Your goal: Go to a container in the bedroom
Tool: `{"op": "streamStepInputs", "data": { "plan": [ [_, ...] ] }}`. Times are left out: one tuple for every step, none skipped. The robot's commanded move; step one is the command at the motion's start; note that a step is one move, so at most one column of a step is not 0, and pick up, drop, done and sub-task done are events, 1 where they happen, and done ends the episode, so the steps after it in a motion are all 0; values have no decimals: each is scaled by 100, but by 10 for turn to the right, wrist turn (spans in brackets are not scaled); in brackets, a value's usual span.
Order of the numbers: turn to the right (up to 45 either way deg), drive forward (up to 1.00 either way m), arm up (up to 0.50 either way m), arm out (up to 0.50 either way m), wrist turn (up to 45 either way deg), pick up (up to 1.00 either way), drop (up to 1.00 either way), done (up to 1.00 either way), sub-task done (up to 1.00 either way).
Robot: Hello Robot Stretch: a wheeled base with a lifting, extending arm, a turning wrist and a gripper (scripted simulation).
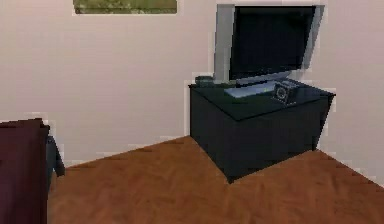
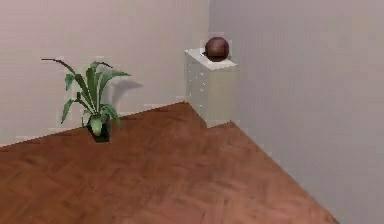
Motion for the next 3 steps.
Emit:
{"op": "streamStepInputs", "data": {
  "plan": [
    [0, 100, 0, 0, 0, 0, 0, 0, 0],
    [-30, 0, 0, 0, 0, 0, 0, 0, 0],
    [0, 15, 0, 0, 0, 0, 0, 0, 0]
  ]
}}
